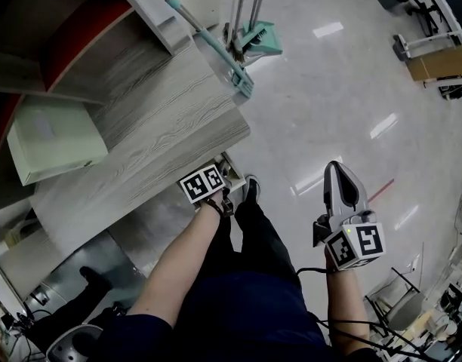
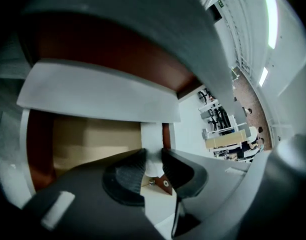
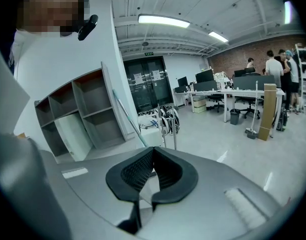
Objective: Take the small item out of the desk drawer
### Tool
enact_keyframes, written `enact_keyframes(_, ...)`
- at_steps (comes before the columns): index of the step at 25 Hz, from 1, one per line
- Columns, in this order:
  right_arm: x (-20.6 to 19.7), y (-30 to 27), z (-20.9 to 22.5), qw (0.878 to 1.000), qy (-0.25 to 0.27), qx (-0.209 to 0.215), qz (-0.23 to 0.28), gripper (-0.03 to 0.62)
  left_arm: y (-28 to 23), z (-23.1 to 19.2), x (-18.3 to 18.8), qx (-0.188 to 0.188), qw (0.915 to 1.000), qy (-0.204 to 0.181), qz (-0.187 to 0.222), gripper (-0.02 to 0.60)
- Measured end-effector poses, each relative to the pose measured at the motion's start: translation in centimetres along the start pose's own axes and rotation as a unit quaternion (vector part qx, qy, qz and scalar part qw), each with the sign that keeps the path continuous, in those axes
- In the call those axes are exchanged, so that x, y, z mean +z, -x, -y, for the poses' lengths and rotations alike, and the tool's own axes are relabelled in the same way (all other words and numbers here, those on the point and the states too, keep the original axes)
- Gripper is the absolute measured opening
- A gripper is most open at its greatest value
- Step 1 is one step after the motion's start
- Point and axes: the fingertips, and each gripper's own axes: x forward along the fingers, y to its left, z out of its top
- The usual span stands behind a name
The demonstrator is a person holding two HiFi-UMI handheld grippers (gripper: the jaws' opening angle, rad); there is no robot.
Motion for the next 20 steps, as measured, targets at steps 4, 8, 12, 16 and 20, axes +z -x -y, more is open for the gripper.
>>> enact_keyframes(4, 0.4, -0.3, -1.1, 1.0, 0.006, 0.016, 0.0, 0.006, 1.2, 0.1, -0.4, -0.007, 1.0, 0.001, -0.001, 0.106)
enact_keyframes(8, 1.0, -0.5, -2.8, 0.999, 0.015, 0.034, 0.006, 0.006, 2.6, -0.7, -1.0, -0.008, 0.9999, 0.01, -0.007, 0.106)
enact_keyframes(12, 1.5, -0.6, -4.9, 0.998, 0.027, 0.054, 0.009, 0.006, 4.4, -0.7, -2.0, -0.02, 0.9997, 0.006, -0.011, 0.106)
enact_keyframes(16, 2.0, -0.8, -7.1, 0.996, 0.036, 0.075, 0.016, 0.006, 6.6, -0.2, -2.9, -0.035, 0.999, -0.024, -0.013, 0.106)
enact_keyframes(20, 2.6, -1.0, -9.4, 0.994, 0.046, 0.096, 0.025, 0.006, 9.5, 0.6, -2.7, -0.056, 0.9963, -0.065, 0.001, 0.106)
